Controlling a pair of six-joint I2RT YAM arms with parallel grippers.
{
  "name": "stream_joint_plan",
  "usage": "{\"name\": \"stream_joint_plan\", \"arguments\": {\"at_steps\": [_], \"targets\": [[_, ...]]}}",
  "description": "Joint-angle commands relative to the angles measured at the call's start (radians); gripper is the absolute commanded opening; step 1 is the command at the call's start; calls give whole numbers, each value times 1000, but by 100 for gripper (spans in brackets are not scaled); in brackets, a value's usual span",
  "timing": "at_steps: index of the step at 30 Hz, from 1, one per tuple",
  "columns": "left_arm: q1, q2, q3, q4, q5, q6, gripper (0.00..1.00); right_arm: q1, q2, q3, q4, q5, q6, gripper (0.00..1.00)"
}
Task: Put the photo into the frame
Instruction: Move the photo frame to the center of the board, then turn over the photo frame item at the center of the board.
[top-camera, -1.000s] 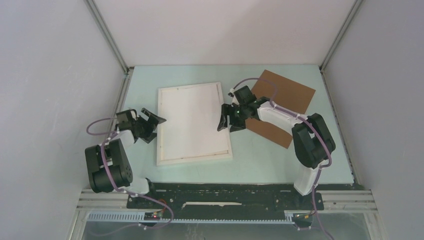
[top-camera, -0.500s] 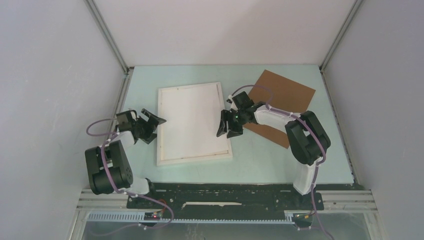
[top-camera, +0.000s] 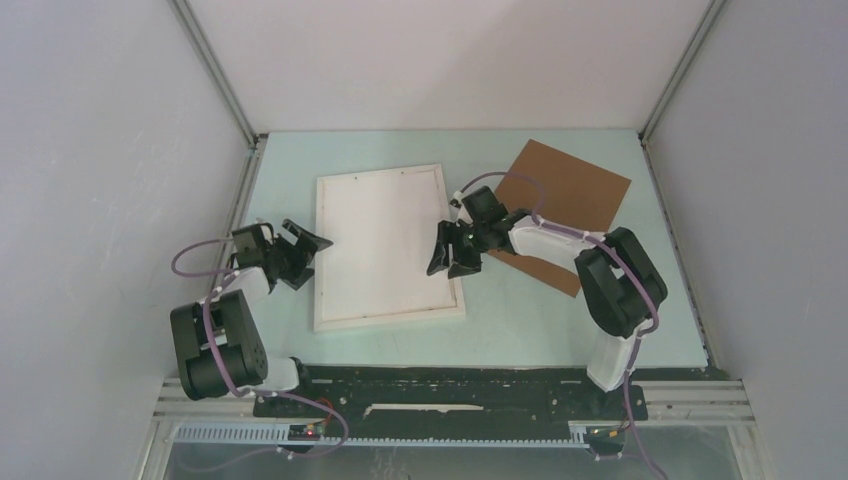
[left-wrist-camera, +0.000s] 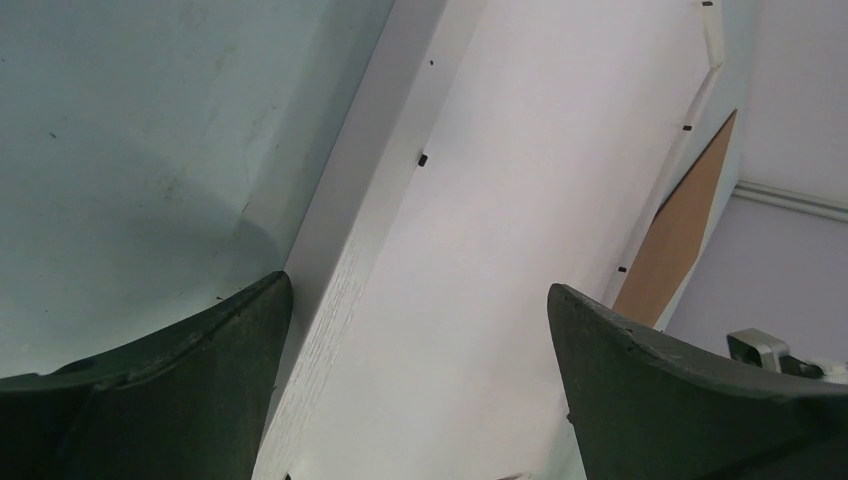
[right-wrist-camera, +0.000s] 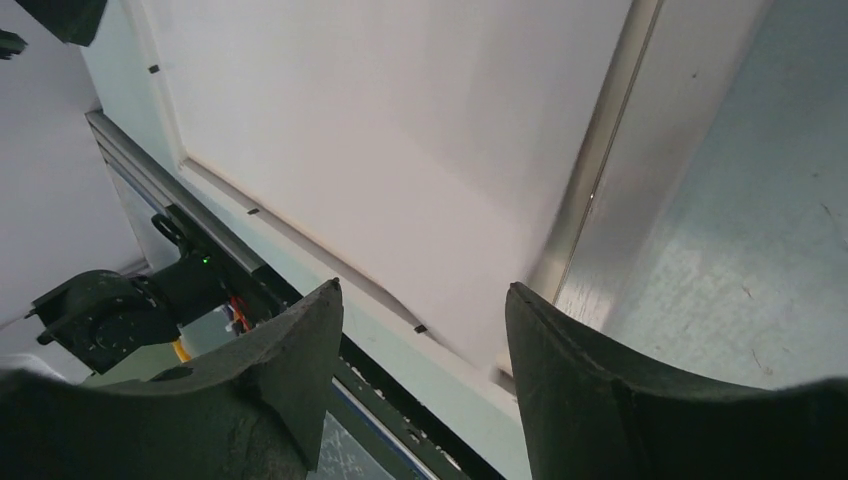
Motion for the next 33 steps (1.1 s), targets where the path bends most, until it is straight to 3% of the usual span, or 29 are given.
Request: {"name": "stream_joint_plan", "arguments": {"at_steps": [1,8,13,16,19,24,28,33], "targets": [[-8,-47,-4,-37,46,19,100,-24,-120,5,-44,57,-34,70],[-8,-135,78,-187,-41,112,100,-99,-143,8,-71,57,-87,74],[-43,-260,167,-319,-121,212,100,-248,-212,-29,-93,49,-119,77],[-171,-319,206,-336,-182,230,100,-378,-263,-68,-113,67,-130,79],[-365,-315,204,-214,-191,168,100,-535,-316,-155,-77,43,-108,80],[-663,-125,323,-60,-255,109,100,-787,-386,-305,12,103,-83,81],[-869,112,572,-46,-307,123,99,-926,-399,-383,91,92,-53,81],[-1034,428,908,-76,-312,125,96,-1003,-432,-440,131,42,-46,81]]}}
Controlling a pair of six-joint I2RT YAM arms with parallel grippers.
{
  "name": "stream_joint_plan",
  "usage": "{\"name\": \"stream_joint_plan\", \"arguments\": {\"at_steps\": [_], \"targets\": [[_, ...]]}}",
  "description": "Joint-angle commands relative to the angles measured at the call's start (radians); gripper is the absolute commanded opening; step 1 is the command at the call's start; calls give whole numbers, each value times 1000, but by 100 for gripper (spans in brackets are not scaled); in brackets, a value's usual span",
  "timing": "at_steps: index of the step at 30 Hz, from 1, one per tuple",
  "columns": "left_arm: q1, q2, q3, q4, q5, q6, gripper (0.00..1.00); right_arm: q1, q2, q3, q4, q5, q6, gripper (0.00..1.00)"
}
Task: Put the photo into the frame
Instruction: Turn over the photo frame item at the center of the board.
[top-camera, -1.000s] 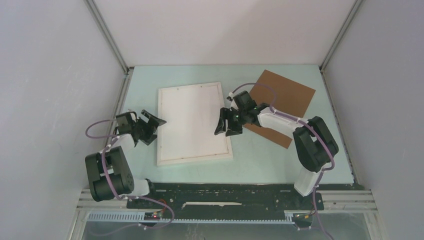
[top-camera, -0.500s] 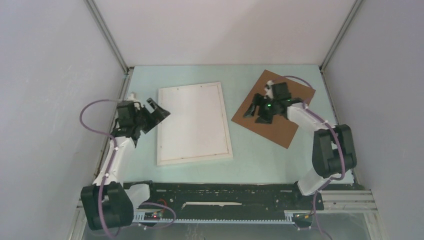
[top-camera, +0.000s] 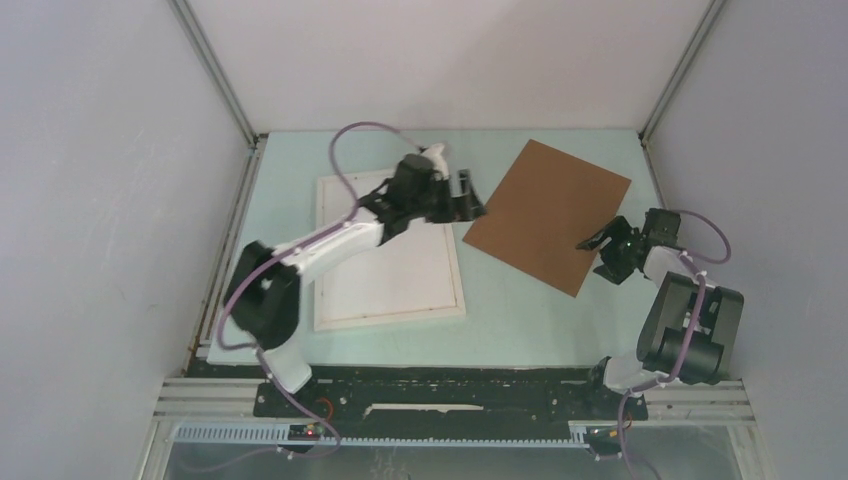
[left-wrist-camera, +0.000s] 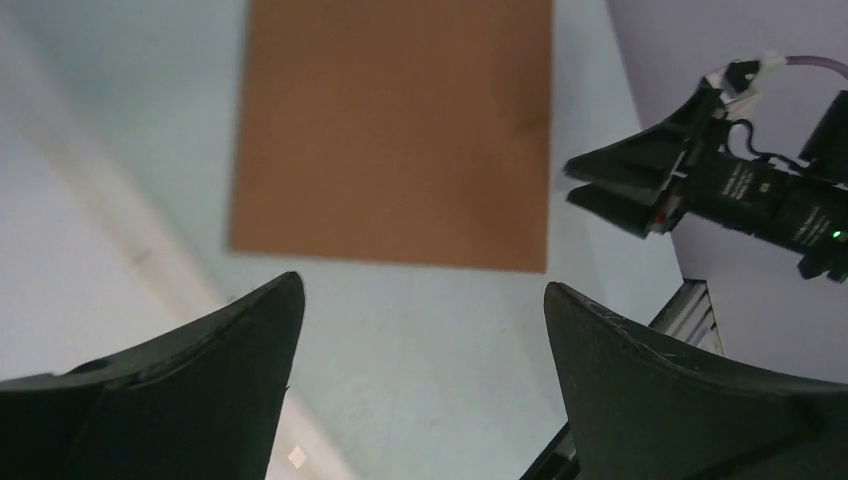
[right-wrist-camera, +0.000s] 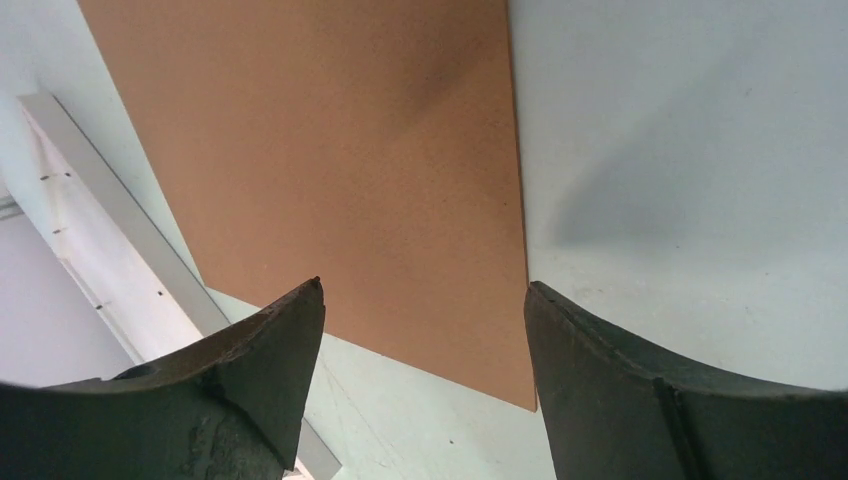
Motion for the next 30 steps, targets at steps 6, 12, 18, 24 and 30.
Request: {"name": "stream_joint_plan", "arguments": {"at_steps": [6,12,18,24,30], "targets": [[-150,512,621,-108,-28,-109,95,-47,-71,-61,96,-77,6,82],[-149,663,796,-213,-84,-206,98,-95,-65,-98,118,-89,2,82],[-143,691,902,-341,-298,-34,99,-72,-50,-110,110,-72,-5,81],[-133,714,932,-435,-406,16,100,7,-57,-113,77,-11,-10,81],[-117,797,1019,-541,-401,-69,100,5,-30,-105,86,-3,-5,80]]}}
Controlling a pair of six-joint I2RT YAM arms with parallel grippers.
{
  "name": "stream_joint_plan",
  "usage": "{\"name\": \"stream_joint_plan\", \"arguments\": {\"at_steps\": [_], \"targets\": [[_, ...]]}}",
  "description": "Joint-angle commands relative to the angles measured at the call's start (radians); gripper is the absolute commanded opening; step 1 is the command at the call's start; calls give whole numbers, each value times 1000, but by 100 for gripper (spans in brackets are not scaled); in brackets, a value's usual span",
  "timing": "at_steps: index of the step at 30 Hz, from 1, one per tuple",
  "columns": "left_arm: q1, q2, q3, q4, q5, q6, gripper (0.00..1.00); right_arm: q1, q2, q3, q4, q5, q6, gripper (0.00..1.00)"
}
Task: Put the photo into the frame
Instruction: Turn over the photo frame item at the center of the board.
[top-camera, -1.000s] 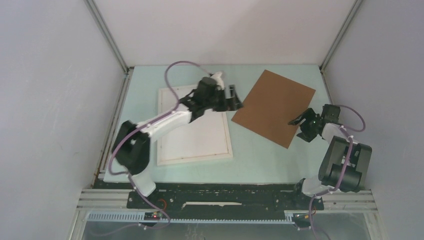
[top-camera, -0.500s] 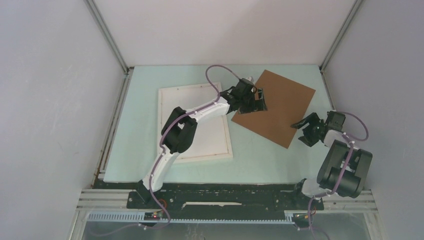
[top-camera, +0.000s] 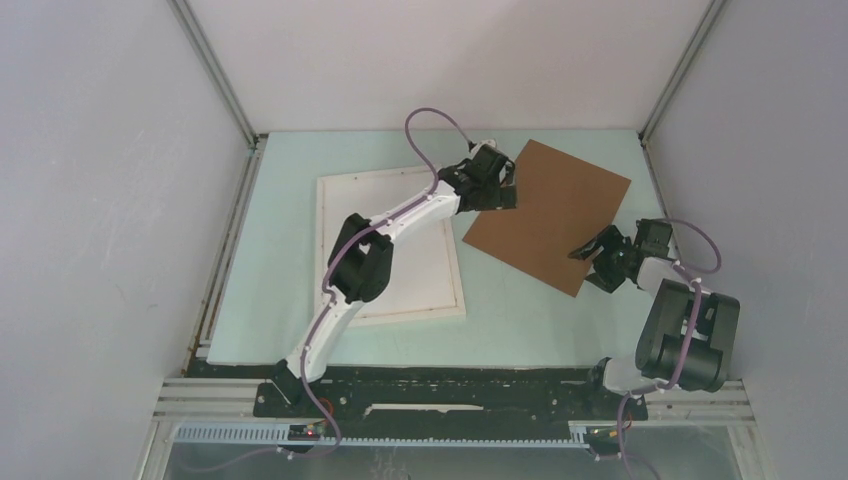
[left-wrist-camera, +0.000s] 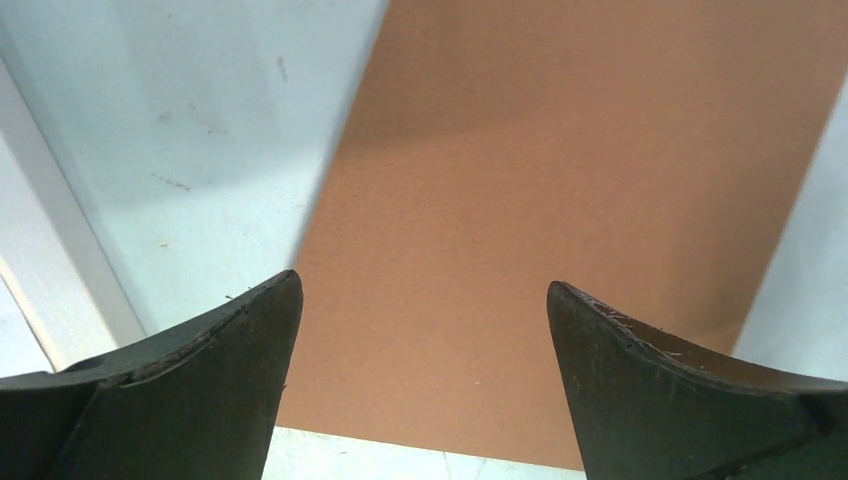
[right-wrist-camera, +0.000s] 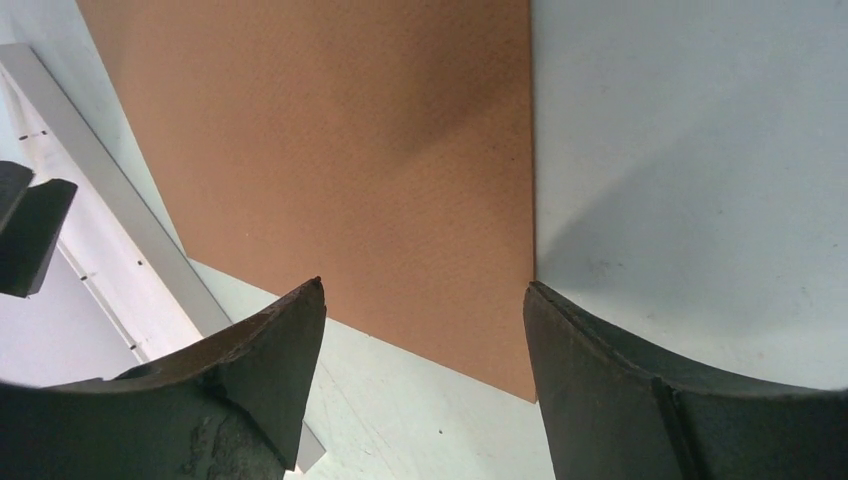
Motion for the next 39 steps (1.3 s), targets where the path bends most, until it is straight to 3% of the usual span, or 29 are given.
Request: {"name": "stream_joint_plan", "arguments": {"at_steps": [1,8,12,26,33,39], "targets": [[16,54,74,-99,-45,-45,100,-5,15,6,6,35,-7,80],[32,78,49,-97,29,-109,99,-17,-26,19,-22,93,-11,79],[38,84,34,-94,88,-157,97,25,-14,44,-44,204,-33,78],[85,15,-100,86,468,-258,95,52,98,29,33,-33,10,75],[69,-193,-217,174,534,-272,92,55,8,15,5,-67,-2,75],[65,-434,-522,290,492,-312,92,128,24,12,12,-100,-17,75]]}}
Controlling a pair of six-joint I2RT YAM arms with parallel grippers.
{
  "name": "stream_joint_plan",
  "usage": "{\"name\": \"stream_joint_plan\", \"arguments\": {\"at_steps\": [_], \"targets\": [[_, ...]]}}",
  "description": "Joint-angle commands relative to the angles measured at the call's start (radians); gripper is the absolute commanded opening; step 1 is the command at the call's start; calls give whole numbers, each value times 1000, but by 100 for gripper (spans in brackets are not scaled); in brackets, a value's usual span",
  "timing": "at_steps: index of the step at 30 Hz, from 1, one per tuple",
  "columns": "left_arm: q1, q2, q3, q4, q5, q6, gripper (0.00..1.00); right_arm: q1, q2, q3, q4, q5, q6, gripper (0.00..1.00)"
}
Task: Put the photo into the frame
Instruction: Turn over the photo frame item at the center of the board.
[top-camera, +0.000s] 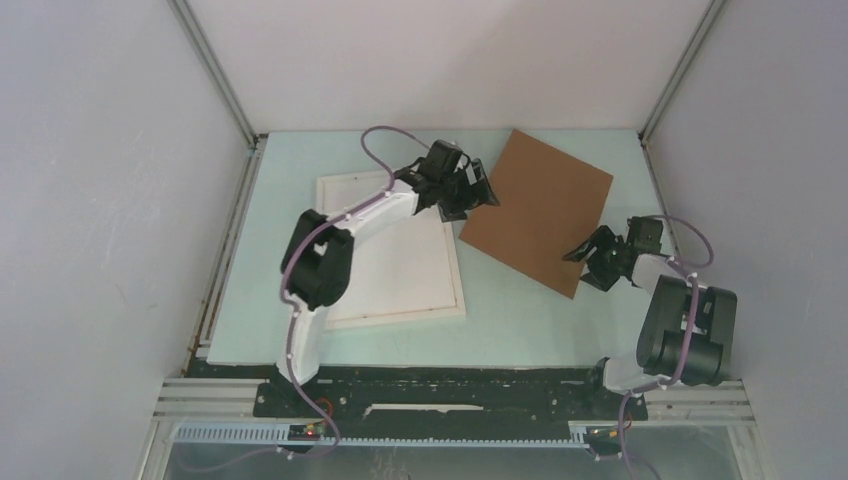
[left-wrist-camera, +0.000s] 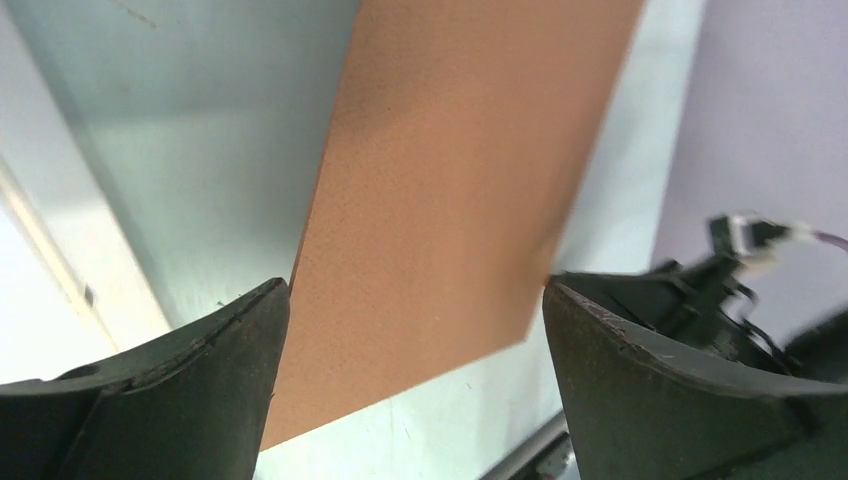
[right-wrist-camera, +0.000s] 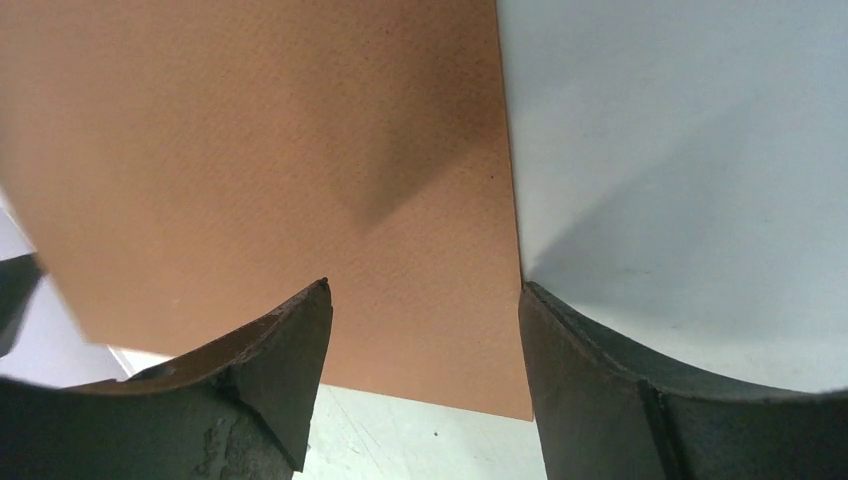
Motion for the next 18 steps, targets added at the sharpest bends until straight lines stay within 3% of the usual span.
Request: {"name": "stream_joint_plan", "arguments": {"at_steps": [1,12,18], "targets": [[-50,-255,-208,159,114,-97,92,105,-2,-3,15,-111,-7,75],[-15,-614,-793,359,102,-155,91,363,13,-6,48,-80,20,75],[39,-677,-1007,536,171,-154,93,420,46,-5,81,-80,35,75]]}}
